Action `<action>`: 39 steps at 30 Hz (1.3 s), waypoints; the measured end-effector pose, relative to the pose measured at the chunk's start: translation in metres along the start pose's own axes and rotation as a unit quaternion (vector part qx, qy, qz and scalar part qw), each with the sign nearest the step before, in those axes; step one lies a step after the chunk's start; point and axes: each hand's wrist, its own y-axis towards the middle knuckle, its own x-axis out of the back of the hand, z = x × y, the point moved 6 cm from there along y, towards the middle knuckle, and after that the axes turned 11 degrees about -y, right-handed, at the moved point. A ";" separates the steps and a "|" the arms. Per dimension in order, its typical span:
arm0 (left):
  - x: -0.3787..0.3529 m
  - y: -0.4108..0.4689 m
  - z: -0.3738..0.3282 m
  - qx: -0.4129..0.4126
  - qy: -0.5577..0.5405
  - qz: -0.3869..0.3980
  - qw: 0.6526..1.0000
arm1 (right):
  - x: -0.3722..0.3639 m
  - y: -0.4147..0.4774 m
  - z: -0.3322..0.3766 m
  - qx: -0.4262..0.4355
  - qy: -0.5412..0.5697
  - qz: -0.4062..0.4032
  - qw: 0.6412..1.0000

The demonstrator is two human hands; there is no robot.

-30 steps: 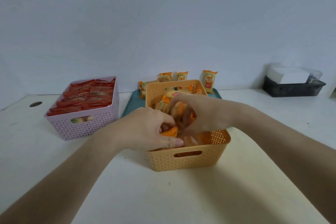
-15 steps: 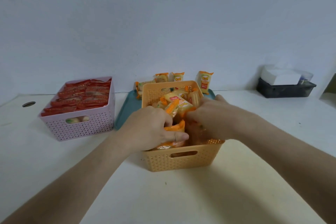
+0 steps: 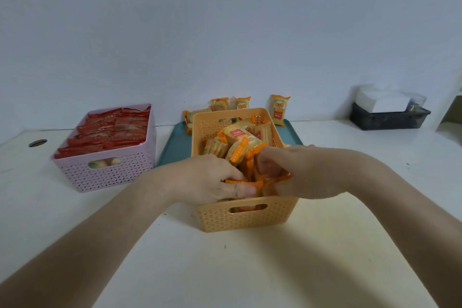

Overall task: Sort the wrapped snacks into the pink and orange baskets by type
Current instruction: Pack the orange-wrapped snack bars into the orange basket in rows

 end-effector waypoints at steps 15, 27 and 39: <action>0.020 0.004 0.003 0.021 -0.077 -0.067 0.995 | -0.009 0.005 0.013 0.094 0.014 -0.128 0.987; 0.019 0.042 0.005 0.045 0.354 -0.058 0.932 | 0.006 0.055 -0.016 0.012 -0.158 -0.154 0.975; 0.019 0.050 0.007 0.096 0.389 0.005 0.916 | -0.006 0.074 0.014 0.063 -0.410 -0.091 0.906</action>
